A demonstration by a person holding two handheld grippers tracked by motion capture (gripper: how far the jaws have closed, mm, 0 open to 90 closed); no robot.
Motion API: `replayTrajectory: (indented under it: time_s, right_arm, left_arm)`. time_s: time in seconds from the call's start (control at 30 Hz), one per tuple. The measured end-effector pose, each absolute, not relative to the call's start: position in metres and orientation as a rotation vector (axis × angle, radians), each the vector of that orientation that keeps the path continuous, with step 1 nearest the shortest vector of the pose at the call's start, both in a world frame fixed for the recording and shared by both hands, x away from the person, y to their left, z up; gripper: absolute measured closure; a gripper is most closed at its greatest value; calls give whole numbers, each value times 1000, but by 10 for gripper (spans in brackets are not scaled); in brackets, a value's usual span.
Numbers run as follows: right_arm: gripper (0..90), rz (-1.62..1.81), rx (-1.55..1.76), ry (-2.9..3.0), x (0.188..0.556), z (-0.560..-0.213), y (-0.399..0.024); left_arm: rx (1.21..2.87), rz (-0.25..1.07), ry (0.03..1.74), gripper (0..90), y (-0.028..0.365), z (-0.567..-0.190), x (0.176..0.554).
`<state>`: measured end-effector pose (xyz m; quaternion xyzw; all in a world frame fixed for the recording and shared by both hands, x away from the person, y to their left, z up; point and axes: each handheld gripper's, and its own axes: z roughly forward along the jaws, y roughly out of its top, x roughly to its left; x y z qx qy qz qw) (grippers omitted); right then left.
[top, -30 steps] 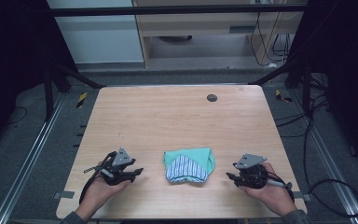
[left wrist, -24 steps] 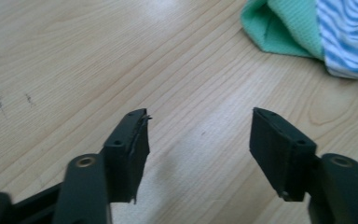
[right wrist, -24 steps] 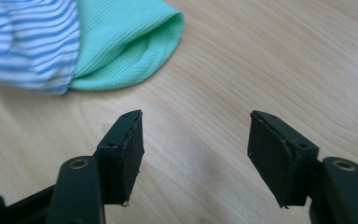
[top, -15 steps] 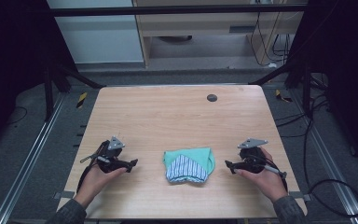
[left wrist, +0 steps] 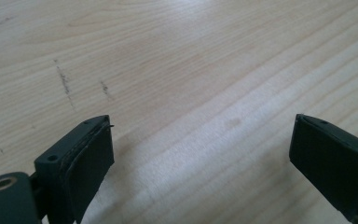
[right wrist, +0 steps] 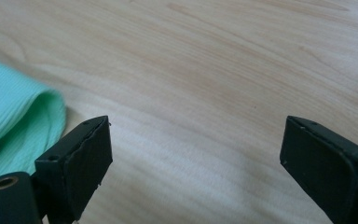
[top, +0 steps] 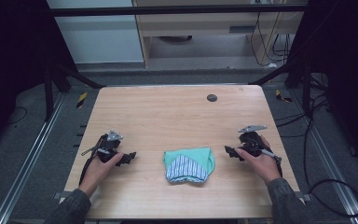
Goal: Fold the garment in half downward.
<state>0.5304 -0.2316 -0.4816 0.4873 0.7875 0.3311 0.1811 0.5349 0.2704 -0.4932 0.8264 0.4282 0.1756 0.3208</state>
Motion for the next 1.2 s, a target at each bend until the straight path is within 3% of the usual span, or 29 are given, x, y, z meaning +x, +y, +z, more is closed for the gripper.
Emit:
replayTrajectory:
  time_s: [0.63, 1.0, 1.2]
  right_arm:
    - [91, 874, 1525, 2051, 559, -504, -235]
    - [19, 849, 1546, 1976, 557, -511, -225]
    - [16, 790, 1671, 1836, 547, -512, -214]
  left_arm:
    - [2066, 521, 1205, 65, 280, -506, 556]
    - [2073, 546, 1207, 58, 277, -507, 557]
    - [2085, 532, 1214, 0, 272, -508, 555]
